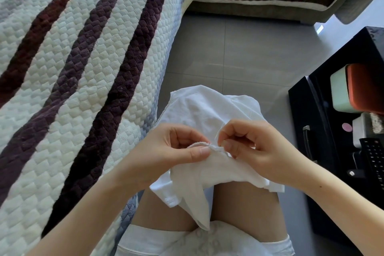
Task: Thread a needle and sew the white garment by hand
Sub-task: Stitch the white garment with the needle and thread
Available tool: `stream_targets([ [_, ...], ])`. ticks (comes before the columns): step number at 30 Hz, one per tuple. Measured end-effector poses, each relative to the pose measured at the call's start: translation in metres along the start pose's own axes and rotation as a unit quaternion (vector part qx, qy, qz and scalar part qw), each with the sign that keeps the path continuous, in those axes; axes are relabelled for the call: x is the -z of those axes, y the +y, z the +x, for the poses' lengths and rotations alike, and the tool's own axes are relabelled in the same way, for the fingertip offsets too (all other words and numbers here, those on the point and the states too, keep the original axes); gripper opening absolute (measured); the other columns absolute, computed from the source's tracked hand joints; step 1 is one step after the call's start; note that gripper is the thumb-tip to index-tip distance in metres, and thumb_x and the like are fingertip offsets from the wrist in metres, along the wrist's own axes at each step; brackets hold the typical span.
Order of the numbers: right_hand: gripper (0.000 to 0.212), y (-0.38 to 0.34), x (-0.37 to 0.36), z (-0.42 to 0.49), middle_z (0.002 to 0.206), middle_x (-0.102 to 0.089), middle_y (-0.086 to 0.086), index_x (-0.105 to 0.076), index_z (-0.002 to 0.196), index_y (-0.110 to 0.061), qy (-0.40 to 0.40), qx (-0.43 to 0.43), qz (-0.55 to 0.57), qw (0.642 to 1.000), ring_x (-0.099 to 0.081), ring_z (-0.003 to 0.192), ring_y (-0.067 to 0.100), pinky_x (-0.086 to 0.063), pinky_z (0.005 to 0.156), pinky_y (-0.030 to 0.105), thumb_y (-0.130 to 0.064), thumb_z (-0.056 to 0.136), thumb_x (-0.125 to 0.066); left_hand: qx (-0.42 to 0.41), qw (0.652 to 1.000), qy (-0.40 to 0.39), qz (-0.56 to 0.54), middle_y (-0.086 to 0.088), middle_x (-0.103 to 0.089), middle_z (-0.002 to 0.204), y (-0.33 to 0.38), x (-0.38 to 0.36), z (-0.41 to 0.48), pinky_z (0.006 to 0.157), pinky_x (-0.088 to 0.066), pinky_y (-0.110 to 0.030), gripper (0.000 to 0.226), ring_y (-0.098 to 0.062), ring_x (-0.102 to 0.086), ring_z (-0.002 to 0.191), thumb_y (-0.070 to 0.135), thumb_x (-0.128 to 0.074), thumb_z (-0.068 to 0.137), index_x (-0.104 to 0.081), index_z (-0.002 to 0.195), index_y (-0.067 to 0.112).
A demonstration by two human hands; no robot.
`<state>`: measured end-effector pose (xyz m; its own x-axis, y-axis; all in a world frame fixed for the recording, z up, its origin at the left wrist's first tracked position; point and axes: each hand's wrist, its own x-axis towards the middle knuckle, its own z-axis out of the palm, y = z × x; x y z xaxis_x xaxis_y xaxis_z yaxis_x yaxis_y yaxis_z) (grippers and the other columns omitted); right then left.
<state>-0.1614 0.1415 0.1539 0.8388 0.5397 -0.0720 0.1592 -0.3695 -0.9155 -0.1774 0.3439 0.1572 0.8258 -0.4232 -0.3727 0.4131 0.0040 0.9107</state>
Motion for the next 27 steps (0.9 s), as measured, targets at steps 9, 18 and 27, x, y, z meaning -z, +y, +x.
stream_targets([
  [9, 0.015, 0.0039, -0.0011, -0.0009, 0.067, -0.058, -0.009, -0.06, 0.075, -0.02, -0.02, -0.009, 0.079, 0.997, -0.05, 0.062, 0.005, -0.043, 0.063, 0.02, -0.01, 0.085, -0.053, 0.009, 1.0, -0.015, -0.017, 0.003, -0.071, 0.071, 0.0001, -0.0032, 0.0008, 0.06, -0.05, -0.014, 0.012, -0.005, -0.065, 0.066, 0.012, -0.066, 0.075, -0.076, 0.073, 0.019],
  [18, 0.013, 0.0077, -0.0042, -0.0027, 0.063, -0.055, -0.007, -0.059, 0.075, -0.016, -0.015, -0.013, 0.134, 0.991, -0.047, 0.059, 0.003, -0.039, 0.06, 0.015, -0.009, 0.085, -0.053, 0.009, 1.0, -0.02, -0.006, 0.002, -0.07, 0.073, 0.0008, -0.004, -0.0004, 0.061, -0.051, -0.015, 0.011, -0.006, -0.064, 0.068, 0.014, -0.066, 0.075, -0.076, 0.074, 0.02],
  [27, 0.007, 0.0097, -0.006, -0.0043, 0.08, -0.064, -0.008, -0.062, 0.085, -0.022, -0.002, 0.025, 0.072, 0.997, -0.06, 0.075, 0.008, -0.049, 0.071, 0.022, -0.02, 0.089, -0.056, 0.005, 1.0, -0.013, 0.0, 0.003, -0.07, 0.073, 0.0035, -0.0086, -0.0015, 0.06, -0.049, -0.014, 0.01, -0.004, -0.064, 0.068, 0.017, -0.067, 0.075, -0.075, 0.074, 0.021],
])
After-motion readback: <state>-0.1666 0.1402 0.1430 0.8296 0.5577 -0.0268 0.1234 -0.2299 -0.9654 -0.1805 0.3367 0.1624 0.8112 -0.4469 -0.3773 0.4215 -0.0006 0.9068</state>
